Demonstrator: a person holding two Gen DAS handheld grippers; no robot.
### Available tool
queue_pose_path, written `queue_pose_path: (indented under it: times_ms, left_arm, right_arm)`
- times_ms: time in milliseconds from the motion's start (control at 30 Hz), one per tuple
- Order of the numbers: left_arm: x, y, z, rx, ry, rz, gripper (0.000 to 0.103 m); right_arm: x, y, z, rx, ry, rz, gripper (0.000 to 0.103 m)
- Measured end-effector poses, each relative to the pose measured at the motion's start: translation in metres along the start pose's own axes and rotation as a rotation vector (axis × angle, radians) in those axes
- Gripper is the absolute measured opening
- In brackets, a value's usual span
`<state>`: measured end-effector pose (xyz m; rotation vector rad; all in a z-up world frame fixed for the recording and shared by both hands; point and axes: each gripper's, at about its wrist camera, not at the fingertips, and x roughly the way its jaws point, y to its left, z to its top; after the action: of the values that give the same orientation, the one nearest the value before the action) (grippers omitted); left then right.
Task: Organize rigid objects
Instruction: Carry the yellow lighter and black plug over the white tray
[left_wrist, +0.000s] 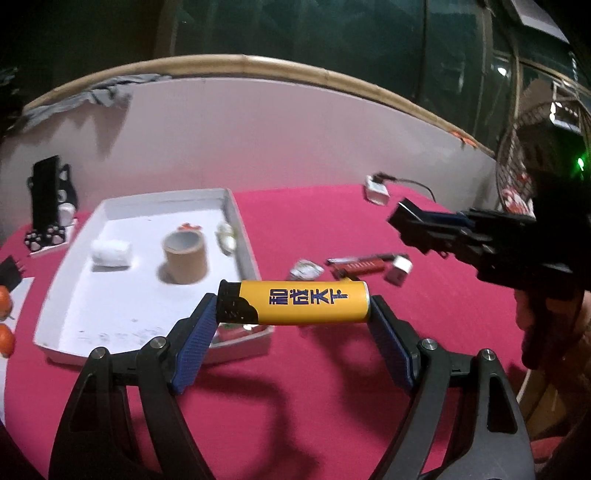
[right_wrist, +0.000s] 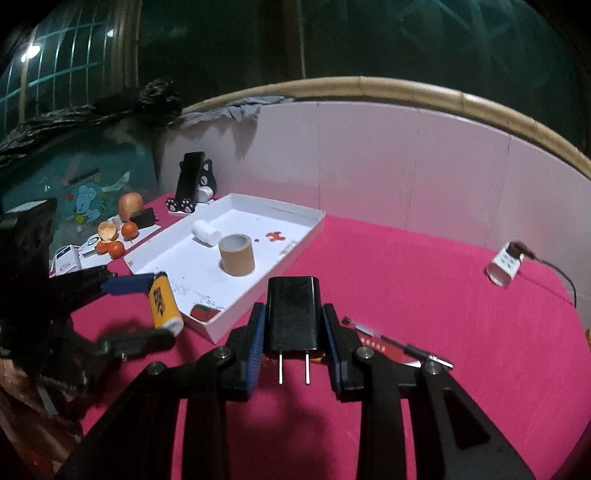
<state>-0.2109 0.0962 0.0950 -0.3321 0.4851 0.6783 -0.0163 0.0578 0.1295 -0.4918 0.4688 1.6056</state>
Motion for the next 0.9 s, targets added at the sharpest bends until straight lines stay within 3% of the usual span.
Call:
queue_pose_path:
  times_ms: [900]
  left_arm:
    - [-0.047, 0.103, 0.02, -0.108, -0.118, 0.235, 0.081]
  right_arm:
    - [0.036, 0.063, 0.068, -0.104, -0.027, 0.056, 0.029]
